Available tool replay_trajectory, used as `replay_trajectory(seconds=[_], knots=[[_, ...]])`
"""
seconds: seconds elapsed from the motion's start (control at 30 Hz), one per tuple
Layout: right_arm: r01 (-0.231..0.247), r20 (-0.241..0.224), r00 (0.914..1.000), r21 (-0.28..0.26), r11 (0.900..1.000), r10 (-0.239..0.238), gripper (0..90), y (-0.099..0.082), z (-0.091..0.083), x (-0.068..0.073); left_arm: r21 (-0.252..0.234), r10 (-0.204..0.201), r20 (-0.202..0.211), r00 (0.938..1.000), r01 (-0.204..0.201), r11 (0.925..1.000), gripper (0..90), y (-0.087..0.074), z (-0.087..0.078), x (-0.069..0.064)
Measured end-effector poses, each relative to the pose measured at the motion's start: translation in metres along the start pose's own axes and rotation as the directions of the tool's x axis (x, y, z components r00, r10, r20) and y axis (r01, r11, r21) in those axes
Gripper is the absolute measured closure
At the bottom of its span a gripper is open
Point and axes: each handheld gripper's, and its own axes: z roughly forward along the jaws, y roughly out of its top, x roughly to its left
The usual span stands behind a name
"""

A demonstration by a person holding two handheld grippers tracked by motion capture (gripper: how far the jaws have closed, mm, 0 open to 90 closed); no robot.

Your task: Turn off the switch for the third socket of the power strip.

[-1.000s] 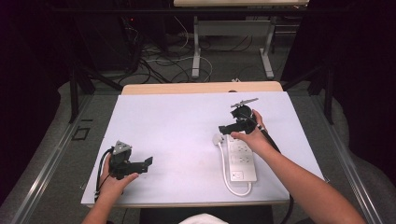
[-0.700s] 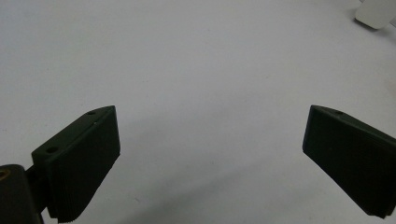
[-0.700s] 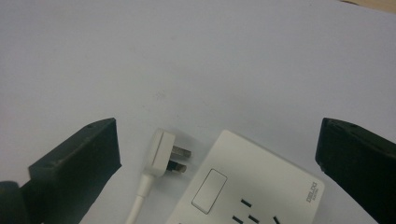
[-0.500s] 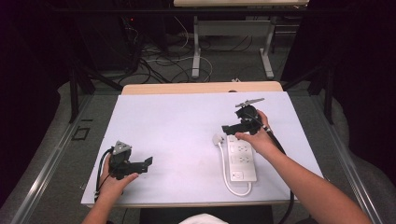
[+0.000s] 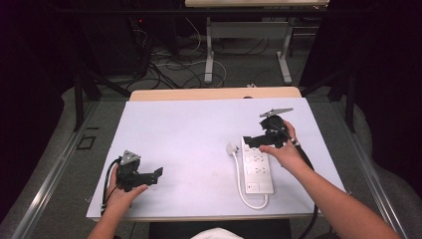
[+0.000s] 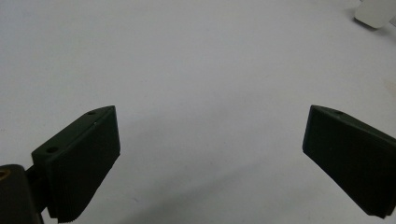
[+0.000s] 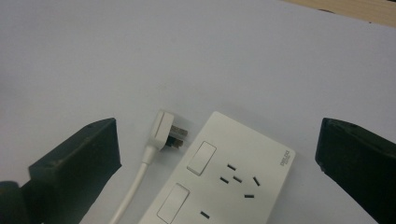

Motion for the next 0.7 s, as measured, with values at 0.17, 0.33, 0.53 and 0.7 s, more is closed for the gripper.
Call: replay_trajectory(seconds=[0.17, 0.33, 0.53, 0.7], knots=[[-0.002, 0.001, 1.0, -0.017, 0.9999, 0.002, 0.0, -0.007, -0.012, -0.002, 0.0, 0.0, 0.0, 1.0, 0.0, 1.0, 4.0, 0.0, 0.0, 0.0], [0.003, 0.012, 0.9999, -0.027, 0.9996, -0.003, 0.0, -0.015, -0.022, -0.005, 0.008, -0.002, 0.003, 1.0, 0.002, 1.0, 4.0, 0.0, 0.0, 0.0], [0.006, 0.02, 0.9998, -0.042, 0.9991, -0.005, 0.0, -0.024, -0.03, -0.009, 0.01, 0.001, 0.003, 1.0, -0.001, 0.9999, 4.0, 0.0, 0.0, 0.0], [0.001, 0.019, 0.9998, -0.049, 0.9988, 0.0, 0.0, -0.031, -0.037, -0.01, 0.009, 0.0, 0.002, 1.0, 0.0, 1.0, 4.0, 0.0, 0.0, 0.0]])
